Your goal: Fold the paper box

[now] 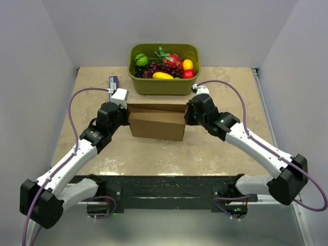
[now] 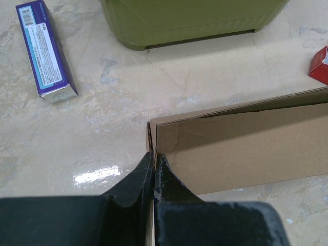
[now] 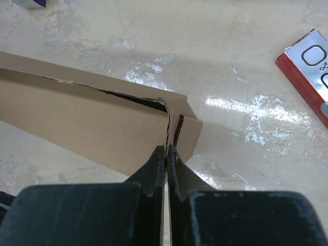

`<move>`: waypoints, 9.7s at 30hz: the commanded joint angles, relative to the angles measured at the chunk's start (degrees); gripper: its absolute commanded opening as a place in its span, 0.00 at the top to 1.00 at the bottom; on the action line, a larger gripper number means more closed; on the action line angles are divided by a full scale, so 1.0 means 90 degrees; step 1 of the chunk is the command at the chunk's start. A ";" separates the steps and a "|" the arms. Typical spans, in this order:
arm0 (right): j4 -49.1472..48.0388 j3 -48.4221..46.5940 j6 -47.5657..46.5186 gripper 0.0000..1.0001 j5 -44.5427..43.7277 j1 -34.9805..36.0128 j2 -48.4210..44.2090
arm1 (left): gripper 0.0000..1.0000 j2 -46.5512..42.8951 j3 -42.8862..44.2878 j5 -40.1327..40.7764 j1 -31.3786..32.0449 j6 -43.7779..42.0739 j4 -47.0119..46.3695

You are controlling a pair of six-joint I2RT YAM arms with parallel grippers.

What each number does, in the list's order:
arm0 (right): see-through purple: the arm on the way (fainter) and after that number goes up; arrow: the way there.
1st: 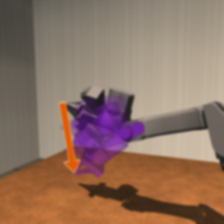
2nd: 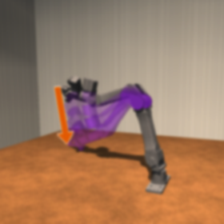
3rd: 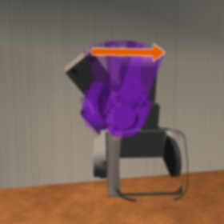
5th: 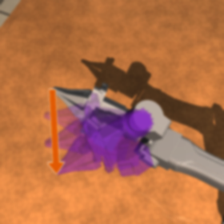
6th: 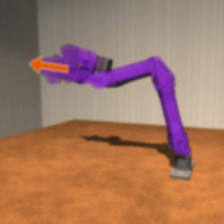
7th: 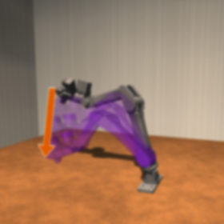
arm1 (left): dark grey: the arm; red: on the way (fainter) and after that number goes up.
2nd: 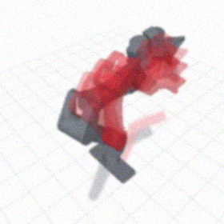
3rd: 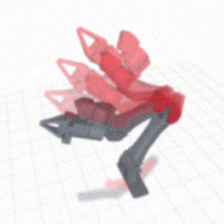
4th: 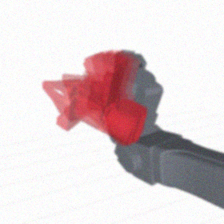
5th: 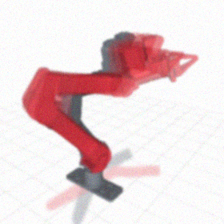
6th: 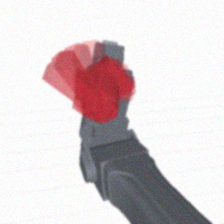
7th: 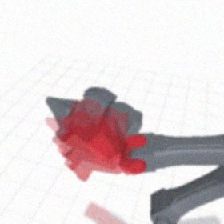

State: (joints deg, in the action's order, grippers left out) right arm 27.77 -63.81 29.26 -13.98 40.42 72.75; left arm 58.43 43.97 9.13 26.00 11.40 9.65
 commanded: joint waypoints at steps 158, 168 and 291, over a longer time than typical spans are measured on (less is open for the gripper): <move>0.3594 0.0274 0.1407 1.00 -0.2412 0.1436 0.1008 | 1.00 0.0148 -0.0090 -0.0252 0.0109 -0.0085 0.0647; 0.4365 0.0118 0.1466 1.00 -0.2568 0.1514 0.1135 | 1.00 0.0167 -0.0080 -0.0174 0.0109 -0.0114 0.0705; -0.0684 0.0655 0.0744 0.54 -0.3242 0.1280 -0.0544 | 1.00 0.0197 -0.0139 -0.0145 0.0119 -0.0124 0.0803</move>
State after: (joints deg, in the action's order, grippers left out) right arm 17.74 -53.69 36.34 -43.70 52.07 69.60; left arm 58.96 43.99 7.68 26.81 11.35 8.93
